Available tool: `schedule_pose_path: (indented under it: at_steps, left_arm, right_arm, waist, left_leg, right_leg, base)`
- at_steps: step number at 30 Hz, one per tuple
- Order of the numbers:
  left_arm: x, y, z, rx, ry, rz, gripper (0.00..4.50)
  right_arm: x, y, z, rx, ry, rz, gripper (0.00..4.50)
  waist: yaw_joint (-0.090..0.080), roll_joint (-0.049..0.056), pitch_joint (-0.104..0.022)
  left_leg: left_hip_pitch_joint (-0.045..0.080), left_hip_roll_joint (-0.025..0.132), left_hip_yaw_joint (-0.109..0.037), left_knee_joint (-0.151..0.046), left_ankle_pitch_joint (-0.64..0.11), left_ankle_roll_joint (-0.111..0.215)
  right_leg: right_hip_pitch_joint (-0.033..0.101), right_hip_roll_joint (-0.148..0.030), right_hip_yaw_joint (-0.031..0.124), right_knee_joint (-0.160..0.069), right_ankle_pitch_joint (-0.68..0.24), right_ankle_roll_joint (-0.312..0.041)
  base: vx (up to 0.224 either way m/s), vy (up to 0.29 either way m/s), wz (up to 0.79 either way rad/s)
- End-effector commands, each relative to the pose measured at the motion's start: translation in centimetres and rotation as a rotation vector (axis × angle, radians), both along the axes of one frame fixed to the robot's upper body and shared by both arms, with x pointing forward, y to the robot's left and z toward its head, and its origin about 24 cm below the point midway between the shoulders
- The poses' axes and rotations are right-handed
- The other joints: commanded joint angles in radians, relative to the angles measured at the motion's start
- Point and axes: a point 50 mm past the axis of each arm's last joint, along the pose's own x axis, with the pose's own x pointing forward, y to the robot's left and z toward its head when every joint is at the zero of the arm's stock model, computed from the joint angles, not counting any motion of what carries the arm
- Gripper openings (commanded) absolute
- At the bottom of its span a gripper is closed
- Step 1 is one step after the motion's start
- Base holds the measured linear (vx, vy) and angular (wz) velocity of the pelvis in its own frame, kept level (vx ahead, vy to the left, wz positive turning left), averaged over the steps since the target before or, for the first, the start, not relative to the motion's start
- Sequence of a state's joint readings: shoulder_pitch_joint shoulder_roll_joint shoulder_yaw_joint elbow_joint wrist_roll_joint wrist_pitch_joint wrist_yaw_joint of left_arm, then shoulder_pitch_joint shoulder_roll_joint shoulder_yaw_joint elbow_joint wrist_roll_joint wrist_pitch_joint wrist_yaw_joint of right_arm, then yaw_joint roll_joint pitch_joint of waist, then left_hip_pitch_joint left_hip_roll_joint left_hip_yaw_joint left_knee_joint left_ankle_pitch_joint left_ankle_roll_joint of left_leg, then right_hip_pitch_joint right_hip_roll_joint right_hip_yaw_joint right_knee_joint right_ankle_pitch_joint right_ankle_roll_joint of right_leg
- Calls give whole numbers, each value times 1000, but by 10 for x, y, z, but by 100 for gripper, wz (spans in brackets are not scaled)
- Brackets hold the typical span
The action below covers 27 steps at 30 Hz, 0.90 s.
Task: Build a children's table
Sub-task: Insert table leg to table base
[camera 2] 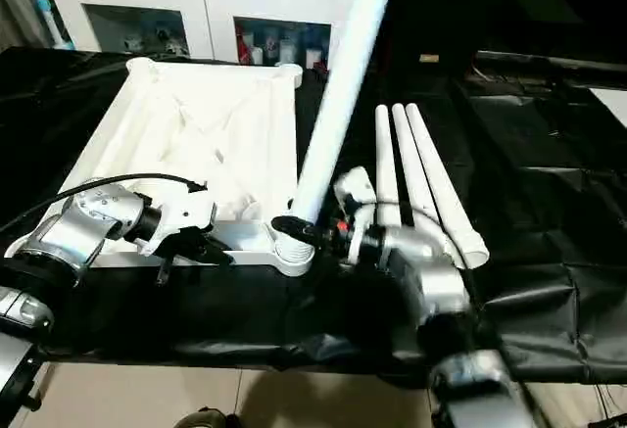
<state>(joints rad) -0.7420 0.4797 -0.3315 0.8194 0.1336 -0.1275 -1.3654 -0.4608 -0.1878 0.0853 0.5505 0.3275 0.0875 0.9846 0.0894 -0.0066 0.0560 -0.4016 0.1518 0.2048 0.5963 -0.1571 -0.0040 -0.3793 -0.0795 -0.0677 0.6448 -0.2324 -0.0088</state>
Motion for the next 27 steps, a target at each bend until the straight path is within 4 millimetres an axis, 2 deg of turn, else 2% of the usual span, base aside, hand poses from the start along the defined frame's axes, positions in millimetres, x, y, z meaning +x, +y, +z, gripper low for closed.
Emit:
schedule_pose_path:
  at_steps: [1, 8, 11, 12, 13, 14, 23, 24, 25, 27]
  left_arm:
    - [-4, -2, -4, 22, 12, -24, 0]
    - [-4, -2, -4, 31, 12, -34, 0]
    - [-4, -2, -4, 31, 13, -37, 0]
    - [-4, -3, -4, 31, 13, -39, 0]
    - [-4, -3, -5, 32, 13, -40, 0]
    - [-4, -3, -5, 32, 13, -40, 0]
    - [-7, -3, -6, 32, 24, -51, 0]
    - [-7, -3, -6, 33, 28, -55, 0]
    - [-8, -3, -6, 35, 33, -64, 0]
    - [-8, -3, -6, 38, 32, -67, 0]
  right_arm:
    - [-5, -14, -20, -73, 63, -89, 188]
    - [-13, -8, -27, -140, 89, 26, 188]
    - [-18, -6, -30, -180, 104, 99, 188]
    - [-22, -6, -32, -208, 118, 147, 188]
    - [-22, -5, -33, -218, 121, 161, 188]
    - [-23, -5, -34, -224, 125, 171, 188]
    - [-17, -7, -32, -271, 129, 240, 188]
    - [-18, -7, -31, -283, 129, 262, 188]
    - [-19, -6, -31, -317, 125, 324, 188]
    - [-19, -5, -30, -348, 117, 376, 188]
  waist:
    - [-2, 14, -59]
    - [-2, 12, -59]
    - [-1, 9, -60]
    - [-2, 5, -60]
    - [0, 7, -60]
    - [0, 3, -60]
    - [0, -1, -60]
    - [1, -1, -61]
    - [0, -7, -62]
    - [1, -7, -63]
  left_leg:
    - [43, 101, -52, -88, -385, -56]
    - [43, 101, -51, -90, -388, -57]
    - [40, 101, -49, -88, -363, -45]
    - [40, 100, -48, -88, -356, -40]
    - [39, 101, -49, -87, -350, -36]
    - [39, 101, -47, -87, -346, -34]
    - [40, 102, -46, -87, -336, -26]
    - [40, 103, -46, -87, -331, -26]
    - [41, 104, -45, -88, -324, -23]
    - [39, 102, -43, -86, -307, -15]
  right_leg:
    - [15, -109, 65, -95, -209, -252]
    - [15, -106, 65, -95, -194, -254]
    - [19, -105, 64, -92, -166, -257]
    - [19, -105, 64, -94, -165, -257]
    - [19, -107, 64, -93, -170, -258]
    - [20, -106, 63, -94, -171, -258]
    - [19, -107, 62, -94, -174, -262]
    - [19, -106, 63, -93, -169, -259]
    - [20, -104, 61, -92, -155, -259]
    - [21, -103, 60, -90, -139, -262]
  base:
    - [0, 0, 0]
    - [0, 0, 0]
    - [0, 0, 0]
    - [0, 0, 0]
    - [0, 0, 0]
    - [0, 0, 0]
    - [0, 0, 0]
    - [0, 0, 0]
    - [0, 0, 0]
    - [0, 0, 0]
